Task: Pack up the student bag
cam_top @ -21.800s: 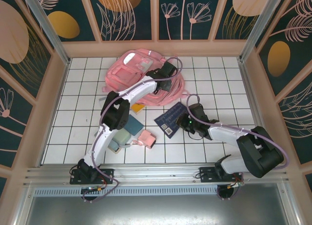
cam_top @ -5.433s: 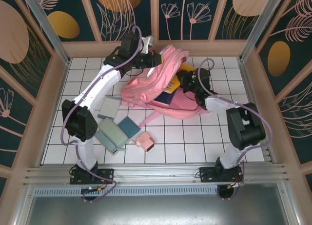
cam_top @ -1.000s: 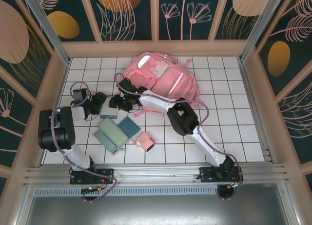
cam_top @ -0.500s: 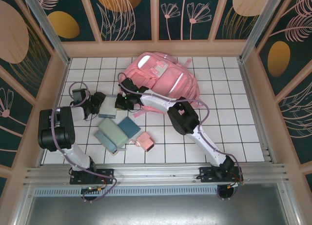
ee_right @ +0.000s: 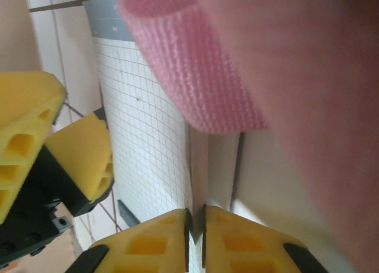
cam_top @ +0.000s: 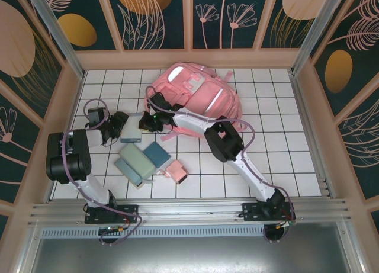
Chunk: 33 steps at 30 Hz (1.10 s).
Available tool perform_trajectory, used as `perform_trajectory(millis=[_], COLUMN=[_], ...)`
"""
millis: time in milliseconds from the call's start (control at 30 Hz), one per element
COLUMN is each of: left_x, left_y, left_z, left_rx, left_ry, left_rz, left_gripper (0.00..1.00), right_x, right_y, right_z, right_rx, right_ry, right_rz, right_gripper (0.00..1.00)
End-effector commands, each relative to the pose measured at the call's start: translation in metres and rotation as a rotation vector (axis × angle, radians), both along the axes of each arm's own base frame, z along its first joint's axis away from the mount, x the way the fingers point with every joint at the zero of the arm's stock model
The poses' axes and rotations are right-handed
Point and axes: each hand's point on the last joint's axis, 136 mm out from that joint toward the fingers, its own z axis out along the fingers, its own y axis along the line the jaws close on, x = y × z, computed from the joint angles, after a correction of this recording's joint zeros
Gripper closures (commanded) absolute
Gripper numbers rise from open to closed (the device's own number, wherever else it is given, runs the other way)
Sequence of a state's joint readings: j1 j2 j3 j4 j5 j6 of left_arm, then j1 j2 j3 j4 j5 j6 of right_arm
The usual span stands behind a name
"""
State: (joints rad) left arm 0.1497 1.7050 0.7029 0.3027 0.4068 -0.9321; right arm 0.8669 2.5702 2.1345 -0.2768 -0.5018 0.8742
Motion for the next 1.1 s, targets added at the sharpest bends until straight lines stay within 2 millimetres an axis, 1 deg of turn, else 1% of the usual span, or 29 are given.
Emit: perform_trajectory(millis=[0,100,167,333,400,467,533,667,733,767,833,867,967,1000,1067], left_x=[-0.018,-0.018,-0.018,-0.019,-0.019,-0.019,-0.018,-0.018,-0.018,-0.018,-0.017,-0.017,-0.017,-0.018,-0.019], left_y=[-0.033,-0.033,-0.033,-0.033,-0.033,-0.033,-0.033,-0.029,-0.022,-0.015,-0.002,0.005,0.020,0.022,0.021], left_z=[-0.011,-0.012,-0.012,-0.013,-0.013,-0.013,-0.003,0.003,0.012,0.018,0.036,0.046,0.090,0.104,0.125], left_rx=[-0.070,-0.072,-0.069,-0.064,-0.062,-0.061,-0.053,-0.024,0.023,0.060,0.132,0.165,0.224,0.230,0.213], left_ry=[0.078,0.080,0.079,0.085,0.088,0.089,0.064,0.061,0.061,0.065,0.055,0.048,-0.036,-0.068,-0.117], left_rz=[-0.119,-0.120,-0.120,-0.122,-0.122,-0.121,-0.125,-0.118,-0.104,-0.083,-0.040,-0.013,0.071,0.090,0.106], left_gripper=[0.37,0.38,0.38,0.38,0.38,0.38,0.38,0.38,0.38,0.37,0.36,0.35,0.33,0.32,0.32], right_x=[-0.020,-0.022,-0.022,-0.022,-0.020,-0.016,-0.015,-0.009,-0.005,-0.001,0.004,0.006,0.014,0.018,0.025], right_y=[0.037,0.036,0.036,0.034,0.033,0.033,0.032,0.028,0.024,0.021,0.015,0.013,0.007,0.005,-0.001], right_z=[0.086,0.093,0.094,0.091,0.084,0.076,0.068,0.061,0.064,0.066,0.076,0.084,0.113,0.125,0.149], right_rx=[0.276,0.294,0.289,0.264,0.241,0.212,0.198,0.169,0.158,0.153,0.157,0.167,0.182,0.193,0.211], right_ry=[-0.103,-0.121,-0.128,-0.147,-0.152,-0.156,-0.150,-0.153,-0.163,-0.168,-0.177,-0.185,-0.229,-0.243,-0.271], right_rz=[0.138,0.149,0.154,0.161,0.152,0.141,0.137,0.108,0.087,0.070,0.041,0.032,-0.002,-0.013,-0.046], right_gripper=[0.82,0.80,0.78,0.76,0.76,0.78,0.79,0.91,0.94,0.96,0.97,0.97,0.97,0.97,0.98])
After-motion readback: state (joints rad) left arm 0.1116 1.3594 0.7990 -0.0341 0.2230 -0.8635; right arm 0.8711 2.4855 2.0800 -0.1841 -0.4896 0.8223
